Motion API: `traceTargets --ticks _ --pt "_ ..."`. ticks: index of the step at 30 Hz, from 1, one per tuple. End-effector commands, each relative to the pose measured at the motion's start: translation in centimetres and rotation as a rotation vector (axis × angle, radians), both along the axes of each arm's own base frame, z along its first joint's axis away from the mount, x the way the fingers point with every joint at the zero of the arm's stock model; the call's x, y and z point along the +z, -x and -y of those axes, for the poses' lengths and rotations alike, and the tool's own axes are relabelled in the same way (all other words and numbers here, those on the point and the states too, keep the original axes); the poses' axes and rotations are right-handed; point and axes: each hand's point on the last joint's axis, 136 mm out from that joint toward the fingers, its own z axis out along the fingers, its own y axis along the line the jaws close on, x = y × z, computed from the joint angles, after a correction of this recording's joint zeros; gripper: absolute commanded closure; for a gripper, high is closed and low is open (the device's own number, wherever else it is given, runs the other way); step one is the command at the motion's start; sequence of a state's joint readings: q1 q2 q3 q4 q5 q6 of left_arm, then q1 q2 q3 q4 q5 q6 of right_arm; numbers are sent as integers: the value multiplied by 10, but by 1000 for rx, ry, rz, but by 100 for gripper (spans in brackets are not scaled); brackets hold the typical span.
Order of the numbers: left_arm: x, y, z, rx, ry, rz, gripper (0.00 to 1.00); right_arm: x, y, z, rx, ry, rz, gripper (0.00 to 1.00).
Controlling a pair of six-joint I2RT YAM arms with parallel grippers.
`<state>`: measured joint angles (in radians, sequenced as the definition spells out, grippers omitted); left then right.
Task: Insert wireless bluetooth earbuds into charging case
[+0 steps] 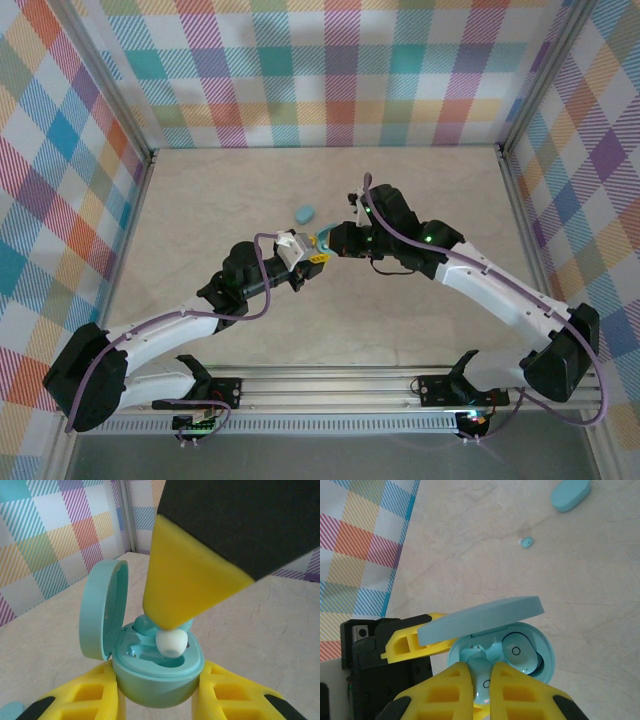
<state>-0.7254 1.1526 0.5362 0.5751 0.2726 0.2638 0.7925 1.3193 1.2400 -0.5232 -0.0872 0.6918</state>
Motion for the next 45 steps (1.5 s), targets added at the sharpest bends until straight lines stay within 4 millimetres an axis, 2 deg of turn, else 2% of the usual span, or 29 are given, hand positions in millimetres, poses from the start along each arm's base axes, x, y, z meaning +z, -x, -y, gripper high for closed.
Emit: traceTargets --ticks 1,21,31,45 --pt "26 6 7 -40 33 62 100 6 1 -3 19 12 18 88" --pt "27 8 9 -57 31 57 100 -2 2 -9 40 32 1 82" --pt "27 8 10 -61 31 56 100 0 4 -10 52 30 0 77" --pt "26 9 10 -64 29 53 100 2 4 -11 53 23 -2 75"
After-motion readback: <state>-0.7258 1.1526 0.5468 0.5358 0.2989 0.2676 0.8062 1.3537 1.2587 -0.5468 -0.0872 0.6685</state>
